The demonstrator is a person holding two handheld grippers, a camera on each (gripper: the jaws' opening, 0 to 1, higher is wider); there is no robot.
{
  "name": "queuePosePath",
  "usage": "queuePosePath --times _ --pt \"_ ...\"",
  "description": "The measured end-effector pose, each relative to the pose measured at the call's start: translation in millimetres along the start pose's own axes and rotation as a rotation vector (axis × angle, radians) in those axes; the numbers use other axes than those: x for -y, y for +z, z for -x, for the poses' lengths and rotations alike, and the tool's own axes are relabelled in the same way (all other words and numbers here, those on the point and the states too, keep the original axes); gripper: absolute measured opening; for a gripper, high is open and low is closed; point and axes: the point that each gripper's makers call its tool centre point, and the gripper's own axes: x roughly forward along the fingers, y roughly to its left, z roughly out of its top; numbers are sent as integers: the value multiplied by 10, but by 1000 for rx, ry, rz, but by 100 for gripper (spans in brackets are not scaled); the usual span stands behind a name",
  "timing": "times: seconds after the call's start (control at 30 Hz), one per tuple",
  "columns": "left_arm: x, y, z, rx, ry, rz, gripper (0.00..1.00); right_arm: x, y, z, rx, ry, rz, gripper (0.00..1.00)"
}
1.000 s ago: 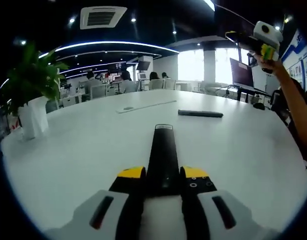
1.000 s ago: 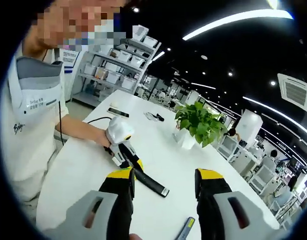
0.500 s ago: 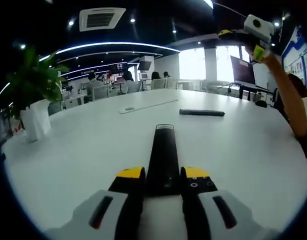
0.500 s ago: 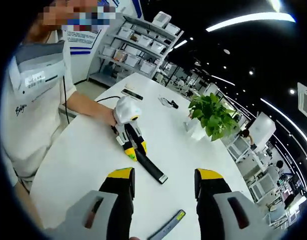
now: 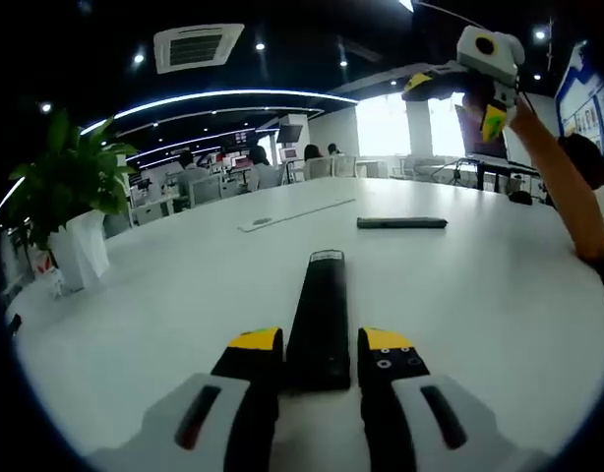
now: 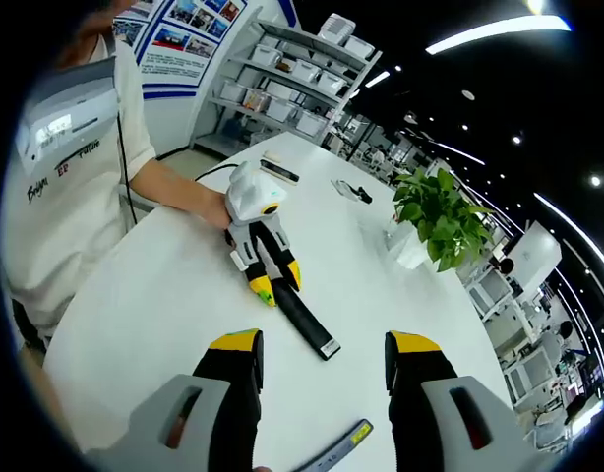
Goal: Pflip the remote and laser pointer to the front side, press the buttons, and align them neatly on the table
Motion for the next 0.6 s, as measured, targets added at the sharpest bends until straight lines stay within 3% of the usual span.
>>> queuePosePath --times 0.43,0.6 --pt "-52 -33 -6 -13 -2 -2 29 -66 -188 -87 -61 -1 -27 50" --pt "-74 -53 -1 -11 -12 50 30 -45 -54 -104 -3 -14 -23 50"
